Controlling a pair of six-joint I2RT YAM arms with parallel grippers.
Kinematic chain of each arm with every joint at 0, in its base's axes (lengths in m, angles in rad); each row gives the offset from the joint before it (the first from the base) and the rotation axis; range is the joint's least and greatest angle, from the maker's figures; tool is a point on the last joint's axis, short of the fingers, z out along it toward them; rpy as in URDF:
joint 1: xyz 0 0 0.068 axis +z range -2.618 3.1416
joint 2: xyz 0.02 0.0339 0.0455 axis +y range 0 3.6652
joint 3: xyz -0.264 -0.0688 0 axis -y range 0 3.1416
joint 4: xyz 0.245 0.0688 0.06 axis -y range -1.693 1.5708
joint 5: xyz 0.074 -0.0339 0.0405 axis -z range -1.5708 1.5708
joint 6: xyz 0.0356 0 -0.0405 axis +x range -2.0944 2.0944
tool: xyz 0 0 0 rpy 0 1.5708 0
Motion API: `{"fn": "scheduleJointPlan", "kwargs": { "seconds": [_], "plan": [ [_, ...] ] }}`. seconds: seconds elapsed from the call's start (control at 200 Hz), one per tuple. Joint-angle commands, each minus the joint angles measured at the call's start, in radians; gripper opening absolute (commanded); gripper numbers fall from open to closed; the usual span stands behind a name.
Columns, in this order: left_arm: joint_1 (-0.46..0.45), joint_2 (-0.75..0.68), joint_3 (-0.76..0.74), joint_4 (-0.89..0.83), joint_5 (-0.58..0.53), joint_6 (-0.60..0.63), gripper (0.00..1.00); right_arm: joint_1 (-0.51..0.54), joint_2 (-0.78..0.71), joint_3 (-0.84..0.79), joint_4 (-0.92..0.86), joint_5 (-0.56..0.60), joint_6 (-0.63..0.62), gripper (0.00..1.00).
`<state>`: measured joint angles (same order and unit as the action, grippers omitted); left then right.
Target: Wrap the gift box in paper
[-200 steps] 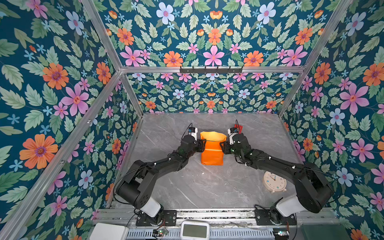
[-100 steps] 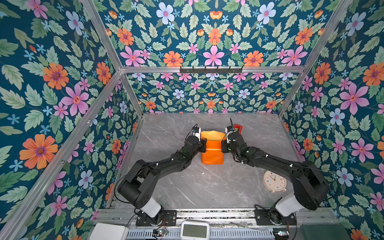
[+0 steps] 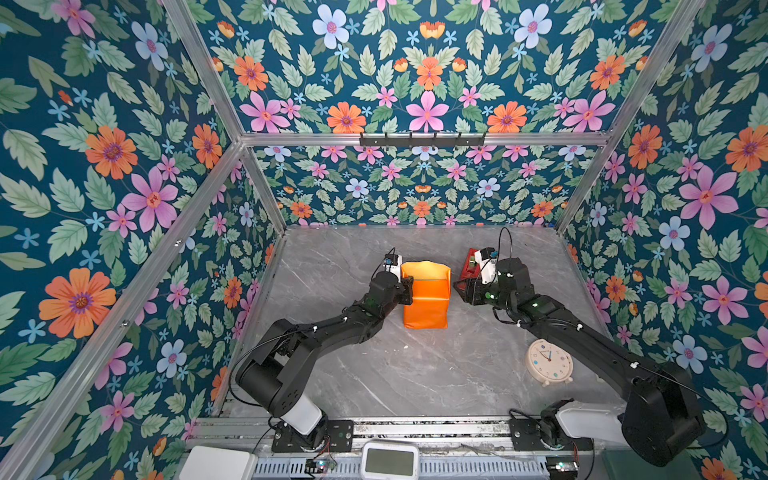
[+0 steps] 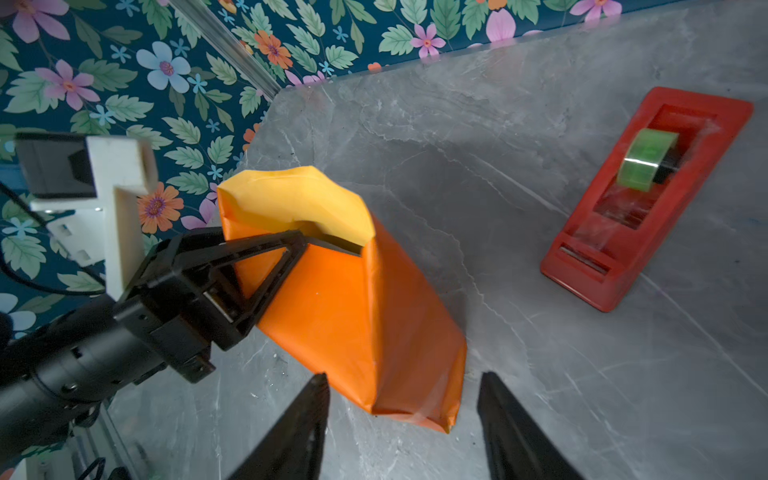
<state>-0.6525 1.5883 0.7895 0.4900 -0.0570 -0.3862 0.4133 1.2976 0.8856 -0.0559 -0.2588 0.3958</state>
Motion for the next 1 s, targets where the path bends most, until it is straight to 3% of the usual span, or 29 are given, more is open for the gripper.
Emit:
{"fn": "scheduleJointPlan", "kwargs": {
  "seconds": [0.0,0.09,0.275,0.815,0.875,0.995],
  "plan": [
    [0.002,0.009,-0.008,-0.14,-0.027,0.038,0.32,-0.034,0.049,0.025,-0.021,-0.1,0.015,0.44],
    [0.002,0.01,-0.004,-0.141,-0.024,0.036,0.32,-0.034,0.12,0.07,-0.008,-0.136,0.001,0.4],
    [0.002,0.015,-0.002,-0.142,-0.017,0.036,0.32,-0.032,0.201,0.093,0.092,-0.226,0.049,0.41],
    [0.002,0.021,0.002,-0.127,0.004,0.039,0.32,-0.025,0.422,0.165,0.144,-0.247,0.083,0.48],
    [0.002,0.02,0.013,-0.126,0.007,0.041,0.36,-0.022,0.443,0.152,0.152,-0.245,0.095,0.48],
    [0.002,-0.028,0.03,-0.124,0.023,0.039,0.6,-0.017,0.452,0.087,0.184,-0.221,0.113,0.47]
  ]
}}
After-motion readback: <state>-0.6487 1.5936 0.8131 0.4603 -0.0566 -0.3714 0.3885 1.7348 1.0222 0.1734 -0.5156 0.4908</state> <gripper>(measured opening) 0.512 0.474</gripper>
